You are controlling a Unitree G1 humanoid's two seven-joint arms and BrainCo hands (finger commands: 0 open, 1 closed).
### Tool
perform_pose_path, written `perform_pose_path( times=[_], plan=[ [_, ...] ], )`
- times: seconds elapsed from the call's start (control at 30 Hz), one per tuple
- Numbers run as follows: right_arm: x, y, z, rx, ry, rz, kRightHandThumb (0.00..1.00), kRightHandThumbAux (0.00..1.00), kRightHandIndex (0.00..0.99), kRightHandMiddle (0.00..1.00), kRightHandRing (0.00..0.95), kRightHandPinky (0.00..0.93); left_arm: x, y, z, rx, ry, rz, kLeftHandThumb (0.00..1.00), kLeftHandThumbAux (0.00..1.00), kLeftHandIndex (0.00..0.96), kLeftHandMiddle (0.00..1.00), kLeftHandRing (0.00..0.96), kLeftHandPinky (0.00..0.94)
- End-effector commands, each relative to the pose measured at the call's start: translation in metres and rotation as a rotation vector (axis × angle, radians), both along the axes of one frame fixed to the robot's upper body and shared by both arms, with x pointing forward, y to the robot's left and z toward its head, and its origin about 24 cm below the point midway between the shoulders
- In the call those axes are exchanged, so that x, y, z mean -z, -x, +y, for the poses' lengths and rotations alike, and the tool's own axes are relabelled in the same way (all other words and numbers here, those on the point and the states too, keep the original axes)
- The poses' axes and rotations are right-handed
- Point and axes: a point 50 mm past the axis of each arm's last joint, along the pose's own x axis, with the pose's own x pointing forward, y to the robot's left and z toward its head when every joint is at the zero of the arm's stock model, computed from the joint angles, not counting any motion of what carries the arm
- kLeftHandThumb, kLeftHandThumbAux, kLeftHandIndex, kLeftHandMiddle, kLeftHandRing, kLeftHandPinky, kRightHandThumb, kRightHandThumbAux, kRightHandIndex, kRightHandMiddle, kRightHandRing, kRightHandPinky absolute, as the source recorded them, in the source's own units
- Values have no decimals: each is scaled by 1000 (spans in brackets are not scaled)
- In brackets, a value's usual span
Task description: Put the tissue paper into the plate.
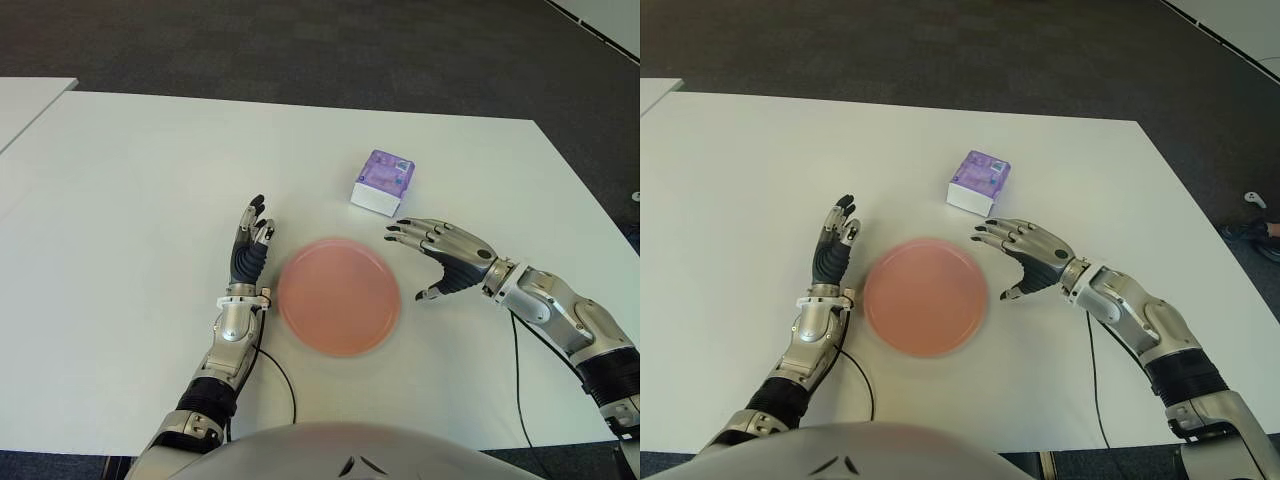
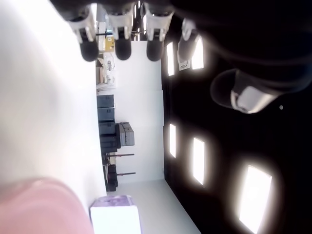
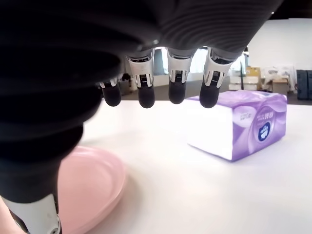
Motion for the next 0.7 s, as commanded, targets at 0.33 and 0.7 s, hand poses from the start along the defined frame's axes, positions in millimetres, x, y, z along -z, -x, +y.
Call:
perform_pose_path(
  times=[0.33,0.7],
  plan=[
    [-17,25,-8,-87,101,-41,0,735,3,33,0,0,67,67,20,-4,-83,345,0,375,0,0,0,0],
    [-21,20,-7,-72,138,-53,0,712,0,33,0,0,67,64,20,3,-68,352,0,376,0,0,0,0]
  ],
)
